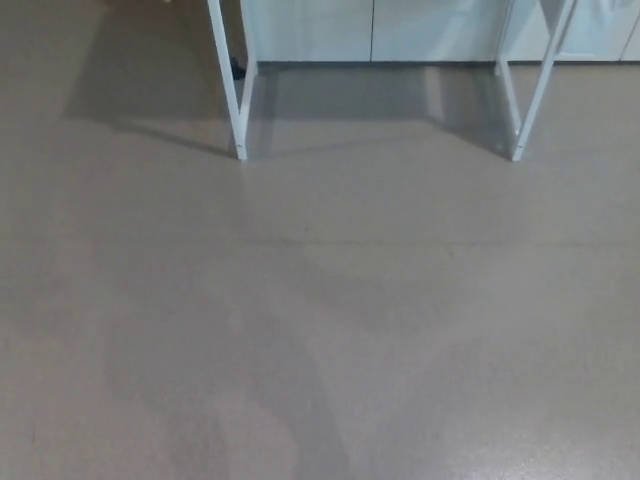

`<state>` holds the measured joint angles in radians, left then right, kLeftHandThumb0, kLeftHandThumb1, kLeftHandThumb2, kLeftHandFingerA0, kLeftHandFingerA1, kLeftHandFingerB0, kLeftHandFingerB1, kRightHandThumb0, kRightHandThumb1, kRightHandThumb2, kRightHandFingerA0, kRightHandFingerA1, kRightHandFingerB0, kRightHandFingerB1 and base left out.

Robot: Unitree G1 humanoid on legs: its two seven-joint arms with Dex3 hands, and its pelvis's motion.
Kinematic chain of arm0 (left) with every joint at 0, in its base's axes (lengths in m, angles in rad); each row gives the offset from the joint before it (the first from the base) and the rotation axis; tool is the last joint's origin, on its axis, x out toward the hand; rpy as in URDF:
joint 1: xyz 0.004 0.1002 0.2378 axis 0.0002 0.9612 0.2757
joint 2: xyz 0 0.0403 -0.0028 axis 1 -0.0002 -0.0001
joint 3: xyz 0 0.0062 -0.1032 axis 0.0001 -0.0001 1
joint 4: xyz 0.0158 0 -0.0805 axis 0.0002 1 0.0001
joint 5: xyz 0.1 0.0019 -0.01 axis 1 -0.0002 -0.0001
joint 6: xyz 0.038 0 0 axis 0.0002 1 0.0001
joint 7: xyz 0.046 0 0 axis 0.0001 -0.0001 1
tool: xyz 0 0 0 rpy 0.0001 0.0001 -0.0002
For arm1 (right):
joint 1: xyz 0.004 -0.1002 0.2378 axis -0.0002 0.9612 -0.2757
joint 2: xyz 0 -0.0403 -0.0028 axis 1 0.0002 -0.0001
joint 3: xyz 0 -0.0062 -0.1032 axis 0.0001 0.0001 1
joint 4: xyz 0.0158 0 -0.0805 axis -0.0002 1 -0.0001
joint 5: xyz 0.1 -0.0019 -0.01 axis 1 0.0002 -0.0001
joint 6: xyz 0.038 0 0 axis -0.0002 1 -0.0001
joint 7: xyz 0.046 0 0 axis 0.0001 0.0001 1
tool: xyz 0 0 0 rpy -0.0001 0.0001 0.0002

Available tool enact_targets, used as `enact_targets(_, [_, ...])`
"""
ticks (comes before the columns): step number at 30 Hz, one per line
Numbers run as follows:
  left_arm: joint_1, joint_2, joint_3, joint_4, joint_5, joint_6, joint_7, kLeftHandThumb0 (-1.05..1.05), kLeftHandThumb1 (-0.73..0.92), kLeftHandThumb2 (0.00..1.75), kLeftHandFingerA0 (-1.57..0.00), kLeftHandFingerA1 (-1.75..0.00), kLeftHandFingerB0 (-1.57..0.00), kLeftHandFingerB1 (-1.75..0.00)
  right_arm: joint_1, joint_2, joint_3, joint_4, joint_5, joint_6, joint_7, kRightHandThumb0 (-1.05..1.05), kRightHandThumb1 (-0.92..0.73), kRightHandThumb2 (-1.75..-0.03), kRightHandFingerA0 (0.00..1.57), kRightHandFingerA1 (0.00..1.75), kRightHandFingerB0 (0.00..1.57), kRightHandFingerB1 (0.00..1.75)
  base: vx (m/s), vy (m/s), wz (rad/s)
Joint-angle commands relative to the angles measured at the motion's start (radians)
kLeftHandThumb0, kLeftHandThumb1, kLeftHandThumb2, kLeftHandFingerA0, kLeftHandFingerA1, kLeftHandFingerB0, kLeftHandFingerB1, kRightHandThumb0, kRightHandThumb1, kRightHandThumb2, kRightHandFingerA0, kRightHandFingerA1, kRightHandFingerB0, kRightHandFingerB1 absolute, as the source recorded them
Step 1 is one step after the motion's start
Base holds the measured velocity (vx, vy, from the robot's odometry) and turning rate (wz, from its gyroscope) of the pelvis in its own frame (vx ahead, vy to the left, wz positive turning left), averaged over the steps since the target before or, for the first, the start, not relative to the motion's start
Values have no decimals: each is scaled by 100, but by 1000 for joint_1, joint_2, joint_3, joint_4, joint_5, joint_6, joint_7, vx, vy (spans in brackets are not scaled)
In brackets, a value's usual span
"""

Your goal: The robot walk towards a table in front and pick up a black pencil case on the left hand side and put the pencil case into a small container on the right hand side

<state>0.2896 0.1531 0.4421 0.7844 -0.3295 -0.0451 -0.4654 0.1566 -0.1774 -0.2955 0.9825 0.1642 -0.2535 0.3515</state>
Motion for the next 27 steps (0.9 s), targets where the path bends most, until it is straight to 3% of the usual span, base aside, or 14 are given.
enact_targets(1, [-6, 19, 1, 1, -8, -5, 2, -11, 34, 83, -34, -59, -15, -50, -1, -6, 0, 9, 5, -5, -11, -32, -56, -57, 52, 46, 37, 38, 171, 107, -16])
enact_targets(4, [-2, 16, 4, -10, -16, 5, -1, -10, 34, 83, -35, -60, -14, -50, 0, -3, 2, 6, 4, -8, -17, -40, -45, -70, 50, 54, 36, 47, 221, 186, -14])
enact_targets(5, [-6, 17, 6, -2, -19, 7, -5, -12, 50, 54, -43, -41, -27, -33, 0, -3, 2, 6, 4, -7, -19, -40, -45, -70, 50, 54, 36, 47, 347, 288, 35])
enact_targets(14, [-1, 20, 1, 0, -18, -2, -12, -13, 49, 54, -43, -41, -29, -33, -1, -5, 7, 11, 2, -9, -21, -40, -45, -70, 49, 54, 35, 46, 209, 160, 2])
enact_targets(15, [-3, 20, 2, 2, -16, 3, -1, -15, 48, 54, -45, -41, -32, -34, -17, -9, 11, 26, -2, -8, -16, -34, -54, -56, 52, 48, 39, 39, 151, -51, 7])
enact_targets(16, [-3, 20, 1, 4, -14, 0, 1, -16, 48, 54, -42, -41, -31, -34, -19, -9, 12, 29, -2, -8, -14, -41, -44, -71, 48, 55, 34, 47, 159, -89, 6])
enact_targets(24, [5, 14, 1, -4, -15, -2, 3, -15, 48, 54, -46, -41, -31, -34, -18, -13, 20, 43, -6, -22, -15, -42, -44, -71, 48, 54, 35, 47, 181, -196, 11])
enact_targets(25, [6, 16, 3, 3, -18, -3, -8, -14, 49, 54, -44, -41, -30, -34, -16, -13, 21, 43, -5, -22, -13, -34, -55, -56, 54, 47, 40, 39, 201, -88, 1])
enact_targets(26, [5, 16, 2, 3, -15, 0, -1, -14, 49, 54, -44, -40, -30, -33, -14, -13, 23, 41, -6, -25, -11, -40, -46, -70, 47, 53, 35, 47, 185, -53, -4])
enact_targets(27, [5, 16, 1, 3, -14, 2, 2, -14, 49, 54, -44, -40, -30, -33, -13, -14, 24, 41, -6, -26, -11, -40, -46, -70, 47, 53, 35, 47, 179, -24, -7])
